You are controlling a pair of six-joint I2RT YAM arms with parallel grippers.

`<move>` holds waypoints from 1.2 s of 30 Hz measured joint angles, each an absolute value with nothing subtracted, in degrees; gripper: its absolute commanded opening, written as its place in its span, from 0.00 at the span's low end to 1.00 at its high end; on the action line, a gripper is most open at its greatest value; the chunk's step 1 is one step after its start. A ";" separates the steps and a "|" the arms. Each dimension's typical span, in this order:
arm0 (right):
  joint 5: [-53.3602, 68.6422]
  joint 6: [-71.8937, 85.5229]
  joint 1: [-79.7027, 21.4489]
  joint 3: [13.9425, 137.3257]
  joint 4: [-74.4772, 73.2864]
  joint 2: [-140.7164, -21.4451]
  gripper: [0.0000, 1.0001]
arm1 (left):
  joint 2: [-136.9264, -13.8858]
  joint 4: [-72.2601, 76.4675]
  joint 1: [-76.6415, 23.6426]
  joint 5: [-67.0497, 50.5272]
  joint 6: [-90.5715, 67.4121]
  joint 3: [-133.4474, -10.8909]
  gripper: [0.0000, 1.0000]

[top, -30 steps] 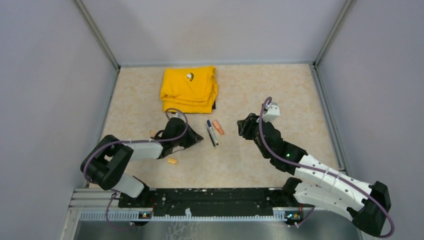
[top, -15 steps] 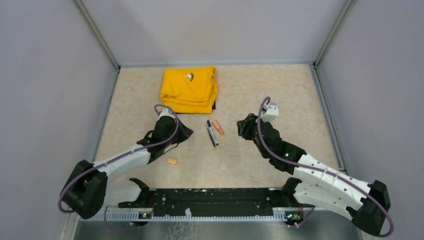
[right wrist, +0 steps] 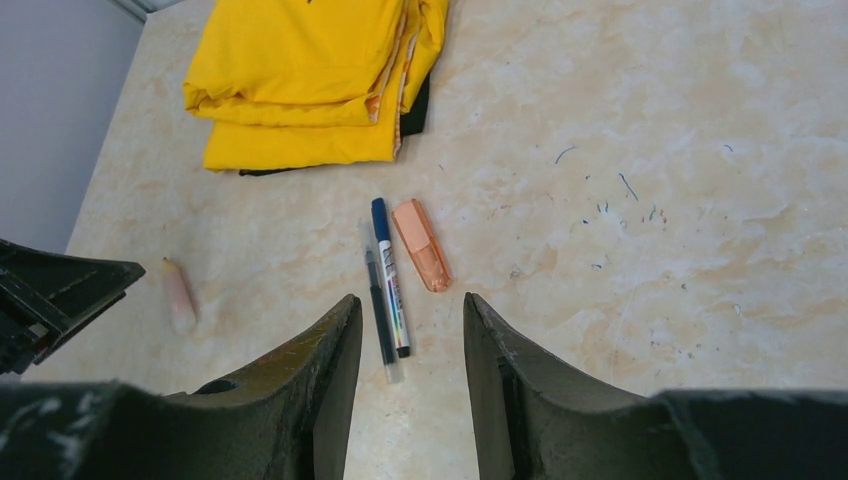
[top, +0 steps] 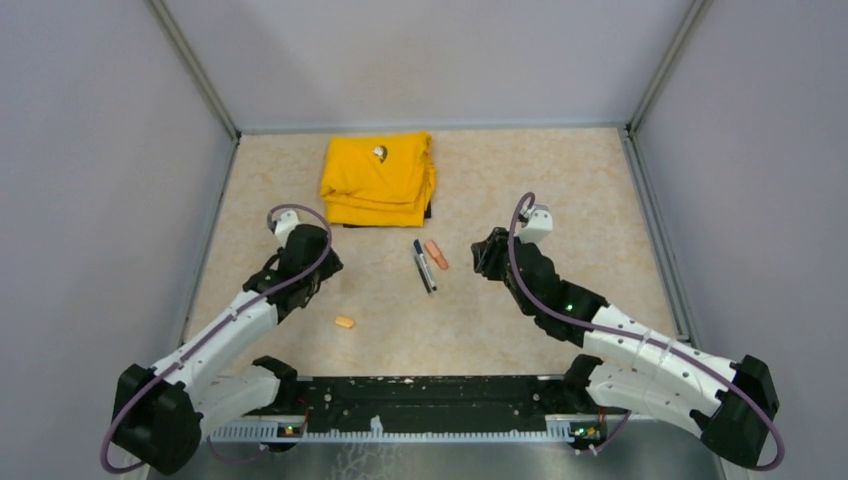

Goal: Insert the pens into the pen caps

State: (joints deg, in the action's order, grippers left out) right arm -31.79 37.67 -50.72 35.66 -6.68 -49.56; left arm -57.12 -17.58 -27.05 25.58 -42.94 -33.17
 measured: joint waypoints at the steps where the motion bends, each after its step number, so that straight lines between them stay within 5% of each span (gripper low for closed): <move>1: -31.79 37.67 -50.72 35.66 -6.66 -49.56 0.41 | -57.47 -18.85 -26.09 26.30 -42.78 -33.98 0.59; 23: -32.12 37.71 -50.72 35.66 -7.40 -49.50 0.41 | -77.23 -25.06 -19.18 27.59 -44.51 -39.77 0.64; 36: -32.40 37.74 -50.72 35.66 -7.53 -49.45 0.41 | -81.19 -23.64 -18.17 25.65 -44.27 -39.72 0.51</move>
